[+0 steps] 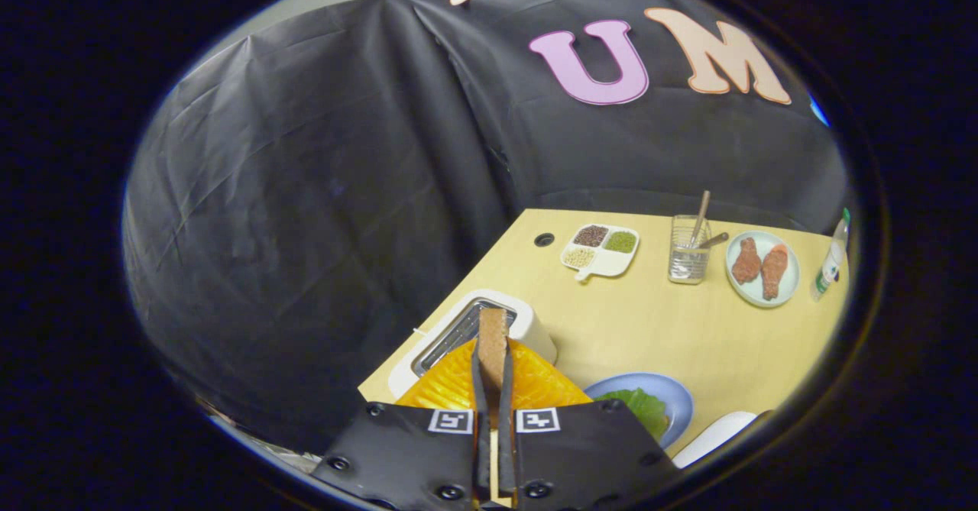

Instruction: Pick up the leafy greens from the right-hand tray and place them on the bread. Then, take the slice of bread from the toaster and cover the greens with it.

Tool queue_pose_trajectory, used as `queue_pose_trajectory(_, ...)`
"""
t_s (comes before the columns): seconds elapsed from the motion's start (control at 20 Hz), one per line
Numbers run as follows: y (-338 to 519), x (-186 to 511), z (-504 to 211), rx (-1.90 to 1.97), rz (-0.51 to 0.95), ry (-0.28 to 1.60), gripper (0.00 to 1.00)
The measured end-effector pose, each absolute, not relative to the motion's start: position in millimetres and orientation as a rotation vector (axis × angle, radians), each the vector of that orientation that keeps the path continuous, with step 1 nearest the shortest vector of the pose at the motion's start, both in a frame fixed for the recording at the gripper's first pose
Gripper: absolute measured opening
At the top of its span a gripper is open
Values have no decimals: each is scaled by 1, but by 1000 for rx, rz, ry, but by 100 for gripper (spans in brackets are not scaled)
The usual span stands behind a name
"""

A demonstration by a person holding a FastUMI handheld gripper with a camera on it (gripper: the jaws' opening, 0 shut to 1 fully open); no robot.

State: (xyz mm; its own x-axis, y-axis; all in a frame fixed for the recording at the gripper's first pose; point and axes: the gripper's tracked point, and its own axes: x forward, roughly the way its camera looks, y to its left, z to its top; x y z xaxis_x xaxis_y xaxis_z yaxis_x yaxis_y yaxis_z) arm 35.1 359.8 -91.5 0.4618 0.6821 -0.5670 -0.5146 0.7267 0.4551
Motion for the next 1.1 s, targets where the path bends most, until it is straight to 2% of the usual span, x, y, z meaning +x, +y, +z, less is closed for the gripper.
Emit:
queue_pose_trajectory(0.45, 305, 27, -142, 301, 644, 835, 7)
queue_pose_trajectory(0.9, 269, 20, -231, 424, 533, 962, 7)
queue_pose_trajectory(0.95, 265, 19, -241, 422, 518, 984, 10)
queue_pose_trajectory(1.05, 249, 15, -258, 399, 485, 1009, 10)
queue_pose_trajectory(1.1, 247, 14, -263, 399, 474, 1012, 14)
